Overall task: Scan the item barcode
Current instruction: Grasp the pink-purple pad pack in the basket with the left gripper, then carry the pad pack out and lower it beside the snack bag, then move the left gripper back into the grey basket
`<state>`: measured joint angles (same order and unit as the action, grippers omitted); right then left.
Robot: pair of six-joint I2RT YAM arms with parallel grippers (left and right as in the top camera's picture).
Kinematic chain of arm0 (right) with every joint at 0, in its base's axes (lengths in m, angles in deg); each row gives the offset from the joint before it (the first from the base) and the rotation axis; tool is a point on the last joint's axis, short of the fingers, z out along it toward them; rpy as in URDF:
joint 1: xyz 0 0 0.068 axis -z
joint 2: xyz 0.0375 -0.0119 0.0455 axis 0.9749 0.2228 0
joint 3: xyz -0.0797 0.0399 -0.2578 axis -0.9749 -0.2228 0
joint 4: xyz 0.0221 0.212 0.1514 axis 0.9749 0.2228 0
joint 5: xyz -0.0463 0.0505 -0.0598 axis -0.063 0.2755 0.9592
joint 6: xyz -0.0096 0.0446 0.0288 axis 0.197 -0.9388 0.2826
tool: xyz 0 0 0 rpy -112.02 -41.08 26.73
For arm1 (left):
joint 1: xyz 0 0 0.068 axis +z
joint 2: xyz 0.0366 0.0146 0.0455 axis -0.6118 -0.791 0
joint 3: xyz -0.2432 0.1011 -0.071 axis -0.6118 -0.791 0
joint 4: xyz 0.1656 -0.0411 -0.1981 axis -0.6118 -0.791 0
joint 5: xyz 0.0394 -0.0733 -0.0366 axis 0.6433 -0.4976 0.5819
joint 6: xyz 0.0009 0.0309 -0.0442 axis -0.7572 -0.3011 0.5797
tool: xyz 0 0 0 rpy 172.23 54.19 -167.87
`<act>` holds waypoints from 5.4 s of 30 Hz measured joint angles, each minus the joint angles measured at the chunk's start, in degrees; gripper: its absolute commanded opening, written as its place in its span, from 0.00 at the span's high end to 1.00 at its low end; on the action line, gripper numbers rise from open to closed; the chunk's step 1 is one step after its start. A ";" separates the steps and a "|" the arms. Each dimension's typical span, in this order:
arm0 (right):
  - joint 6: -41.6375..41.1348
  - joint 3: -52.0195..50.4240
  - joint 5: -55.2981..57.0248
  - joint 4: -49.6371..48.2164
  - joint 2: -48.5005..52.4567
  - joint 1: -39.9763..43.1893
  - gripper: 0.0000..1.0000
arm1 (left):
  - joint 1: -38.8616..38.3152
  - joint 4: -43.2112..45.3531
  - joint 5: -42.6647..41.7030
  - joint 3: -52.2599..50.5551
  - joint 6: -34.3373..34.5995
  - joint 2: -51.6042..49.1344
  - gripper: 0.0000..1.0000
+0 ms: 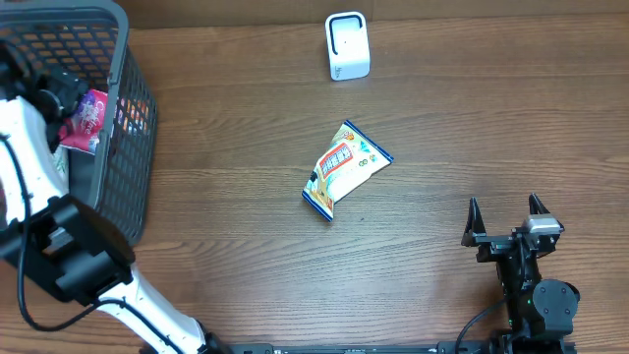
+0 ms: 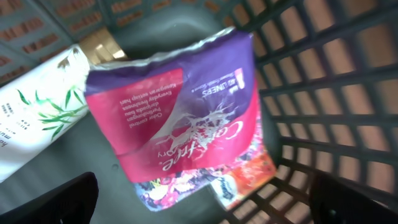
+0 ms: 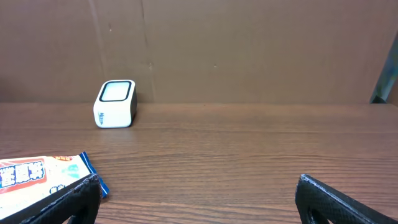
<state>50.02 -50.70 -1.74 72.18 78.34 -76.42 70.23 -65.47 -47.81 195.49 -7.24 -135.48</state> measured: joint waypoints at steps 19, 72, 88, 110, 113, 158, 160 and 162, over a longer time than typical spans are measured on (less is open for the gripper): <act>0.02 0.00 0.02 -0.02 0.00 0.00 0.00 | -0.81 1.09 7.17 0.00 -0.02 -8.13 0.03; 0.00 0.00 0.00 -0.04 0.00 0.00 0.00 | -12.66 -20.81 -22.75 0.37 -6.69 31.10 0.96; 0.04 0.00 0.00 0.00 0.00 0.00 0.00 | -43.82 -26.14 4.68 -8.57 -4.02 22.38 0.96; 0.00 0.00 0.00 -0.02 0.00 0.00 0.00 | -48.68 -25.16 2.40 -10.84 -2.05 -2.82 0.71; 0.02 0.00 0.02 0.00 0.00 0.00 0.00 | -49.33 -27.02 0.83 -10.56 -3.67 -2.80 0.64; 0.02 0.00 0.02 0.00 0.00 0.00 0.00 | 5.73 -32.48 9.27 35.26 7.08 11.54 0.08; 0.00 0.00 0.00 0.02 0.00 0.00 0.00 | 5.73 -31.85 8.81 35.26 6.27 8.22 0.11; 0.02 0.00 0.00 0.00 0.00 0.00 0.00 | 5.60 -31.74 8.44 35.23 4.02 4.96 0.10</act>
<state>50.04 -50.70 -1.74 72.18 78.34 -76.42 75.83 -97.21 -39.37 230.73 -3.22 -130.52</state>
